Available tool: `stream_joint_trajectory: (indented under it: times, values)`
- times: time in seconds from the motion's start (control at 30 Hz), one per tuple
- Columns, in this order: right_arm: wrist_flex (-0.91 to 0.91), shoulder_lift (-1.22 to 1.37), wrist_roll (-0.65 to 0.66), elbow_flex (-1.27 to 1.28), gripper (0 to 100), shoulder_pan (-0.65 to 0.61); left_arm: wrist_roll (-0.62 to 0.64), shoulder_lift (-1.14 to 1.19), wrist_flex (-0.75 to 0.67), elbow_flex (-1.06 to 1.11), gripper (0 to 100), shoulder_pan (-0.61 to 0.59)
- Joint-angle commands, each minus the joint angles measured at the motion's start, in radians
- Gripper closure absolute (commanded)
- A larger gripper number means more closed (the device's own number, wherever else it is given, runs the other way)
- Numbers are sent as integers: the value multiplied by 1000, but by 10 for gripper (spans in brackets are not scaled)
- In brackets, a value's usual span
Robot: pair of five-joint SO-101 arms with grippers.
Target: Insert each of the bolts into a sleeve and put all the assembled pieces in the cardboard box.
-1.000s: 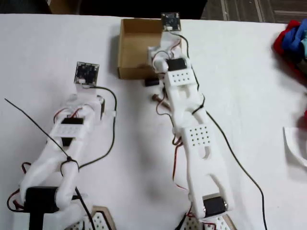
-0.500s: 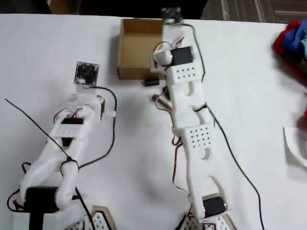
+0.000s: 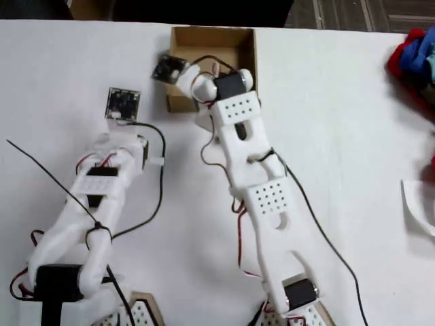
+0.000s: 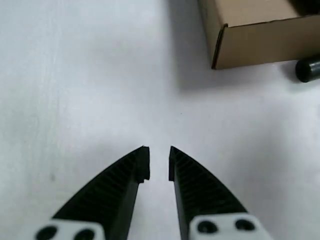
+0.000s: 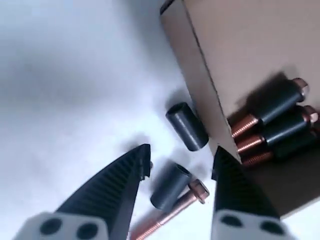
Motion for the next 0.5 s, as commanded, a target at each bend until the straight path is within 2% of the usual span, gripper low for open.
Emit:
stream_joint_trajectory:
  times: [0.0, 0.17, 0.47]
  values:
    - [15, 12, 117, -5, 812, 45, 5, -6, -14, -4, 912, 3]
    - [4, 58, 215, -5, 813, 58, 5, -6, -15, -4, 912, 3]
    - [-151, 117, 219, 2, 814, 42, 5, -6, -15, -4, 912, 3]
